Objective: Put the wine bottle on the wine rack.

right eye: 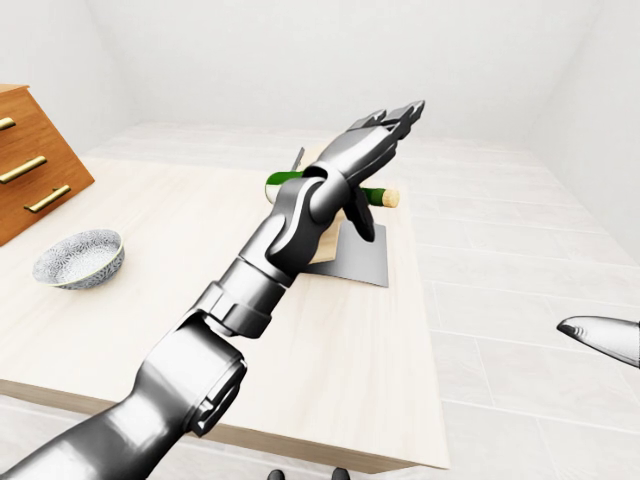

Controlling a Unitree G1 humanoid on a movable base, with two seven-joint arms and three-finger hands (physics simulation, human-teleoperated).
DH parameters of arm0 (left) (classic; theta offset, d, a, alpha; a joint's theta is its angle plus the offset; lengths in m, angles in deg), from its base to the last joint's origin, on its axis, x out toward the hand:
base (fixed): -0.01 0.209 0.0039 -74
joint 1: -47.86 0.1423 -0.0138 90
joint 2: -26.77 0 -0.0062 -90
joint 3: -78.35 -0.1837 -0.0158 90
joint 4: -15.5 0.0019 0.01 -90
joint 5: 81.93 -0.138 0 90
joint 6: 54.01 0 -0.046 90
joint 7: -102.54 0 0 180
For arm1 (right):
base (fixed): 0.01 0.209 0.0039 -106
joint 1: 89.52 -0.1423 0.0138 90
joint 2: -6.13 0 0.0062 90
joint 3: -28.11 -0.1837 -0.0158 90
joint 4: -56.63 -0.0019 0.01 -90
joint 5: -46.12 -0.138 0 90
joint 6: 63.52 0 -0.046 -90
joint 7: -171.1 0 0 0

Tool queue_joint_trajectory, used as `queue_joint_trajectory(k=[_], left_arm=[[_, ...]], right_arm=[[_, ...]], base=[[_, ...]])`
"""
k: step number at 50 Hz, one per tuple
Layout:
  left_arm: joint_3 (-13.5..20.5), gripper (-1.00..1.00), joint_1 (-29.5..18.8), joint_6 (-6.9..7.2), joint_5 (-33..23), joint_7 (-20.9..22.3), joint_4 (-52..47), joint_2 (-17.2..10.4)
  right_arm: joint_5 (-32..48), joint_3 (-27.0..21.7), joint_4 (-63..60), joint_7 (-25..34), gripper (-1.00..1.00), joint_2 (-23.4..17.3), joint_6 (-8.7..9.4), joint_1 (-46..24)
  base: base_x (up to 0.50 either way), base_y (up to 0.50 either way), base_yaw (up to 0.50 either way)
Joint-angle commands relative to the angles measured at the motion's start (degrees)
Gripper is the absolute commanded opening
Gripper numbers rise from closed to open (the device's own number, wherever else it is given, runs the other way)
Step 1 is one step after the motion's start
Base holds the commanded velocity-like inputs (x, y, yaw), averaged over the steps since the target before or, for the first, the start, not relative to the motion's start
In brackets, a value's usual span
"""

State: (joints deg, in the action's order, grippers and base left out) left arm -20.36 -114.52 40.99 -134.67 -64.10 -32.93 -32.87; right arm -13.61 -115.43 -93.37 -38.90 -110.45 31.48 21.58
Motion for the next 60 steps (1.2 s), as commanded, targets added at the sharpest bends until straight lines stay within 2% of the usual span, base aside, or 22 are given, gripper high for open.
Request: queue_joint_trajectory(k=[1, 7, 25, 35, 51, 60], left_arm=[[-0.1, 1.0, 0.9, 0.0, -1.4, 1.8, -4.2, 0.4], [0.0, 1.0, 1.1, 0.0, -2.0, 2.5, -5.6, 0.4], [-1.7, 1.0, 5.0, 0.0, -7.3, 9.9, -15.1, 0.0], [-3.1, 1.0, 8.1, 0.0, -12.4, 16.9, -22.2, 0.4], [-2.2, 1.0, 7.8, 0.0, -18.8, 25.7, -30.1, 1.6], [-1.1, 1.0, 6.4, 0.0, -20.7, 26.6, -33.3, 1.9]], right_arm=[[0.0, 0.1, 0.0, 0.0, 1.0, -0.2, 0.0, 0.4], [0.1, 0.5, 0.0, 0.0, 1.0, -0.4, 0.0, 0.3], [0.8, 1.5, 0.0, 0.0, 1.0, -0.7, 0.0, 1.0], [1.3, 1.9, 0.0, 0.0, 1.0, -0.7, 0.0, 1.8], [1.1, 1.9, 0.0, 0.0, 1.0, -1.1, 0.0, 2.6], [0.5, 1.5, 0.0, 0.0, 1.0, -1.5, 0.0, 1.6]], base=[[0.0, 0.0, 0.0], [0.0, 0.0, 0.0], [0.0, 0.0, 0.0], [0.0, 0.0, 0.0], [0.0, 0.0, 0.0], [0.0, 0.0, 0.0]])
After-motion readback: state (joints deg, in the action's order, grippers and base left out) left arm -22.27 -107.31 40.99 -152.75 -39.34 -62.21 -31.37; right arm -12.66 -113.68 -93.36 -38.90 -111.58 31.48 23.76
